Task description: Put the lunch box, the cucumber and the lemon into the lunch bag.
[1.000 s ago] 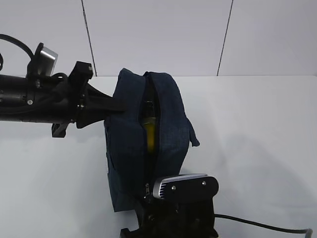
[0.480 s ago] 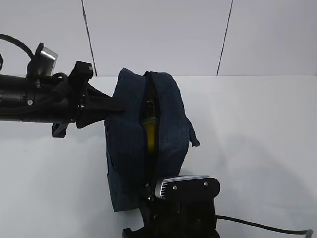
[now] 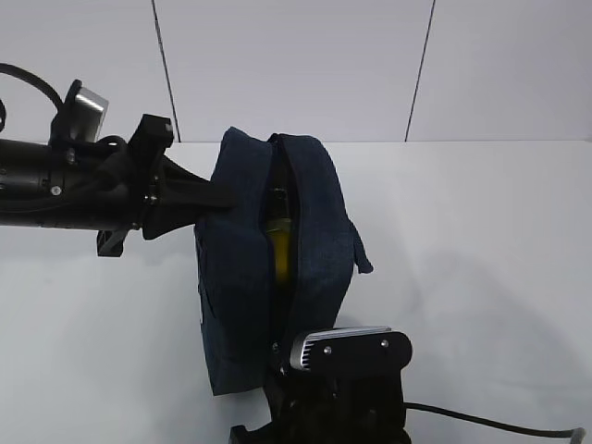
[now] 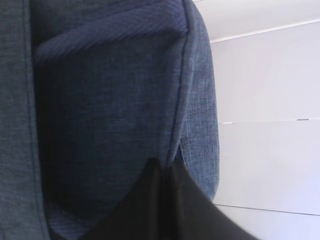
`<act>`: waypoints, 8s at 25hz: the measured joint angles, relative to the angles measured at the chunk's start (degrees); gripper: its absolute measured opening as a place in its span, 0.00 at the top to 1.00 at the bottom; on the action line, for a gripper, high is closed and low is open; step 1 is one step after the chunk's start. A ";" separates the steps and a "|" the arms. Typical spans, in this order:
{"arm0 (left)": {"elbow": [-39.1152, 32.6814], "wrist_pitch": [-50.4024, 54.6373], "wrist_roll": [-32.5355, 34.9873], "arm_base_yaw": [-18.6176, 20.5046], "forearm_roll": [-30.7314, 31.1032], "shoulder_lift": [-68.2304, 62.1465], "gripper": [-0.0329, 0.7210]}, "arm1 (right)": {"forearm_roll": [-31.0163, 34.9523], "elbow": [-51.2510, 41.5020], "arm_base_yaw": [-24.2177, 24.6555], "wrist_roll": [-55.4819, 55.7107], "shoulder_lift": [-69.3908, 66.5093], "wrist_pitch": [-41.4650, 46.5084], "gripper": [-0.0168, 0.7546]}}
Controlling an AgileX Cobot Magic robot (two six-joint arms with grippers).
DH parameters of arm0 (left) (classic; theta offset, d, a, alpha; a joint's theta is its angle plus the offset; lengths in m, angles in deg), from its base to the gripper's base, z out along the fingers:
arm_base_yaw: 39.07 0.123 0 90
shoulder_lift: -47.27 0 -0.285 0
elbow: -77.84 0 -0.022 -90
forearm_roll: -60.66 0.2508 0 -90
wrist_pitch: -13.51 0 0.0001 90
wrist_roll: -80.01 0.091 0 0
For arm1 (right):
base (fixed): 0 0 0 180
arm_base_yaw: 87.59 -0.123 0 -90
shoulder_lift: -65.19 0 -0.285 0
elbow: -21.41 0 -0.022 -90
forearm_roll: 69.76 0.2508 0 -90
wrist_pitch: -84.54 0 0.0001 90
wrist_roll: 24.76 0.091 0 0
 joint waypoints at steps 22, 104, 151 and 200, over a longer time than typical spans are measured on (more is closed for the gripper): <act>0.00 0.12 0.00 0.00 0.00 0.00 0.96 | -2.53 0.00 0.69 -0.04 0.00 0.55 0.74; 0.00 0.18 0.00 0.00 0.00 0.00 0.96 | -10.99 -3.44 1.92 -4.15 9.71 10.42 0.97; 0.00 -1.53 0.00 0.00 1.01 0.00 0.96 | 1.23 -1.47 2.05 -41.21 20.37 15.61 0.97; 0.00 -6.93 5.81 0.00 1.72 0.00 0.96 | 58.66 18.91 2.76 -108.33 28.84 25.40 0.97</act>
